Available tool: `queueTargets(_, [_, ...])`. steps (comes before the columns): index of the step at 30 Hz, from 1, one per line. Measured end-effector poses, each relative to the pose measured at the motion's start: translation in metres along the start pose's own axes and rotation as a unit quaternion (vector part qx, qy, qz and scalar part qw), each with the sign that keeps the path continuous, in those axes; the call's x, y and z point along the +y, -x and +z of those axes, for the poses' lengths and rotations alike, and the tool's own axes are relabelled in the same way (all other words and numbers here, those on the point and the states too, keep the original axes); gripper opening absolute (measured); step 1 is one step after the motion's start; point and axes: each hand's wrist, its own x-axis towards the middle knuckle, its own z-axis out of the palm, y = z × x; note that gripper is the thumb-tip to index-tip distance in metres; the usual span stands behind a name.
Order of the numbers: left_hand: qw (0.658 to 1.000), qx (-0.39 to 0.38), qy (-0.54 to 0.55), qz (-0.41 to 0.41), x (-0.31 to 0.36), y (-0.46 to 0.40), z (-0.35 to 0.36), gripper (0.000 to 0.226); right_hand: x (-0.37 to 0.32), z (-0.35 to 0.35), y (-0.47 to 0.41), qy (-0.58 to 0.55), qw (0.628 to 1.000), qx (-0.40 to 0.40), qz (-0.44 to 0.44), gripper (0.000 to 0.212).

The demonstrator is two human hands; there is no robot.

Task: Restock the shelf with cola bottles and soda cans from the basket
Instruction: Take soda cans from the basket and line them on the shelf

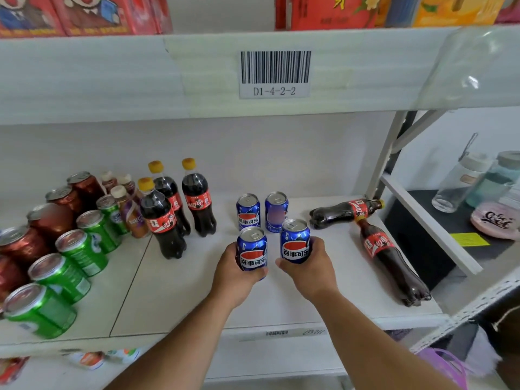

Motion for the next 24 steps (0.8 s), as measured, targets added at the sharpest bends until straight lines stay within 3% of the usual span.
queueTargets(7, [0.999,0.039,0.012,0.01,-0.019,-0.032,0.004,0.075,0.009,0.024,-0.02,-0.036,0.999,-0.023,-0.014,0.074])
queueTargets(16, [0.998,0.037,0.008,0.056,-0.039,-0.05,0.012,0.087,0.017,0.028,-0.021,-0.039,0.998,-0.04,-0.017,0.082])
queueTargets(21, [0.996,0.042,-0.016,0.071,-0.039,-0.036,0.009,0.071,0.017,0.016,-0.008,0.012,1.0,-0.012,0.01,0.07])
queueTargets(24, [0.998,0.057,-0.016,0.032,-0.04,-0.03,0.008,0.062,0.017,0.016,-0.003,0.032,0.999,-0.009,0.021,0.054])
